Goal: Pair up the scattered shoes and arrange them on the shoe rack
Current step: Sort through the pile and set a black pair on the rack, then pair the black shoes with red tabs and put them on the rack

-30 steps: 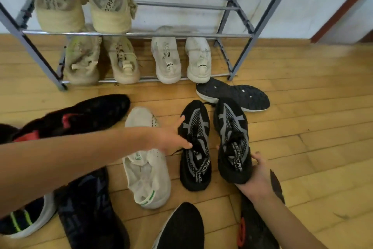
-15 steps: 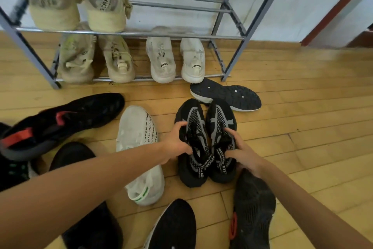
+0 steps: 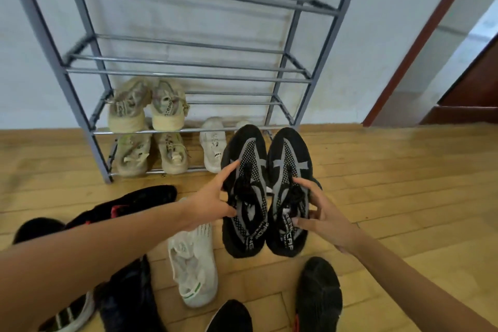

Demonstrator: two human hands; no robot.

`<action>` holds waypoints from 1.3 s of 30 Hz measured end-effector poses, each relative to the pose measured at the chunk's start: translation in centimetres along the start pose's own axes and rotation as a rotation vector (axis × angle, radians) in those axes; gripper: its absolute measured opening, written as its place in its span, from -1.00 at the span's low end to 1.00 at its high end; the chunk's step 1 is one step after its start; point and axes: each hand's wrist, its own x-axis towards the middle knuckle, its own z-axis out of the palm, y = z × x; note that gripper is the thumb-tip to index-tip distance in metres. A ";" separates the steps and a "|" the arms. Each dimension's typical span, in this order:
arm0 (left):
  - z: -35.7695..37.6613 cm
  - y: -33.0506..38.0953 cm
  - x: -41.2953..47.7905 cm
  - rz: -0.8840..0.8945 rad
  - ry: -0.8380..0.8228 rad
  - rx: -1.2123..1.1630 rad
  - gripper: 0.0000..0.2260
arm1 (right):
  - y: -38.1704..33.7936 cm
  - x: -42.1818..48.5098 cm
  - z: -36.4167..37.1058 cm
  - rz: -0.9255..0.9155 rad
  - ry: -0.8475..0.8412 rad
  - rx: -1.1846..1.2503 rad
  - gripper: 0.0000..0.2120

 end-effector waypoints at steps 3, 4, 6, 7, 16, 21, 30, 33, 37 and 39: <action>-1.7 2.8 -2.4 0.042 0.087 0.011 -0.08 | -3.8 0.1 0.6 -0.063 -0.037 -0.017 -0.30; -2.4 3.6 -3.0 0.036 0.112 0.001 -0.08 | -4.8 0.4 0.8 -0.064 -0.049 -0.025 -0.27; -3.9 4.8 -3.6 0.030 0.137 -0.045 -0.09 | -6.5 1.6 1.2 -0.051 -0.068 -0.033 -0.15; -4.7 5.2 -3.5 0.027 0.156 -0.066 -0.11 | -7.1 2.6 1.4 -0.031 -0.061 -0.016 -0.08; -11.2 6.3 11.1 -0.016 0.443 -0.037 -0.58 | -7.7 21.3 0.8 0.130 0.252 0.302 -0.22; -14.0 7.5 20.4 0.047 0.674 0.042 -0.66 | -7.2 30.3 -1.5 0.108 0.322 0.267 -0.39; -14.2 3.0 21.5 0.128 0.584 0.562 -0.50 | -5.4 28.2 -1.8 -0.075 0.479 -0.150 -0.51; -8.5 -1.0 16.2 0.552 0.563 0.531 -0.54 | -1.5 19.0 -0.3 -0.412 0.577 -0.354 -0.70; 4.2 -12.7 10.3 0.446 -0.209 0.701 -0.37 | 10.6 4.8 4.3 -0.107 0.093 -0.736 -0.72; 9.0 -16.9 8.7 0.323 -0.463 0.891 -0.26 | 15.7 -2.4 6.0 0.005 0.081 -0.993 -0.61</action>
